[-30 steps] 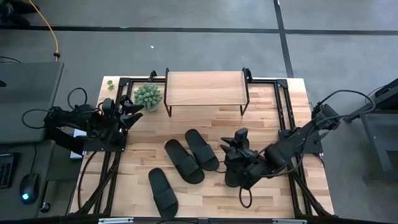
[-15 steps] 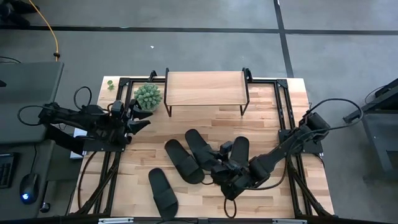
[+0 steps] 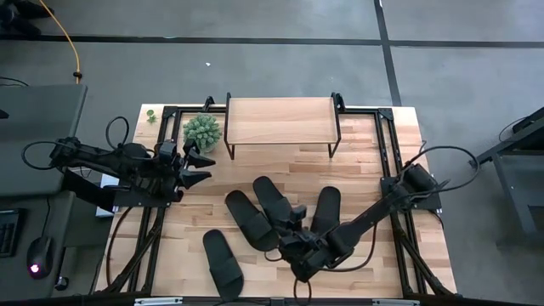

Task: Pick and place slides into the shelf
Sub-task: Put the black slide on the shelf

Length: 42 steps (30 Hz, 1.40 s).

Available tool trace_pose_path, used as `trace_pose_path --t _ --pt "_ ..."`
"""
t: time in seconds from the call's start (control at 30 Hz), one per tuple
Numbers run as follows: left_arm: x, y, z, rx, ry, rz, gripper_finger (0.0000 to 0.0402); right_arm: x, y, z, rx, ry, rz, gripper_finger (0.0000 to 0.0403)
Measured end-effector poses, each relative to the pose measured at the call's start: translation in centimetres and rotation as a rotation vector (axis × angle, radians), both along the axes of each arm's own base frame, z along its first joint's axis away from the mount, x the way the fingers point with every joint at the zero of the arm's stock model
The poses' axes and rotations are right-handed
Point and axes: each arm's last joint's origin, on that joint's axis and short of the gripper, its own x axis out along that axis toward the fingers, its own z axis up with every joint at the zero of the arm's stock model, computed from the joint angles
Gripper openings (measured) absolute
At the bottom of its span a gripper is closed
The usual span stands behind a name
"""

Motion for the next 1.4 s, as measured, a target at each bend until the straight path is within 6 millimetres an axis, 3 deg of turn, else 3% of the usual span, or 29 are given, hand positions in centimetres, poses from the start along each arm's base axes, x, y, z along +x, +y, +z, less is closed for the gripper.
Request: trace_pose_path --t 0.3,0.9,1.4 --pt "0.0 0.0 -0.2 0.02 0.019 0.011 0.0177 0.2 1.0 -2.5 -0.01 0.033 0.01 0.0142" --pt "0.0 0.0 -0.3 0.021 0.034 0.01 0.0177 0.6 1.8 -2.6 0.081 0.004 0.051 0.0142" --pt "0.0 0.0 -0.3 0.021 0.037 0.01 0.0177 2.6 3.1 -7.6 0.003 0.036 0.155 0.0142"
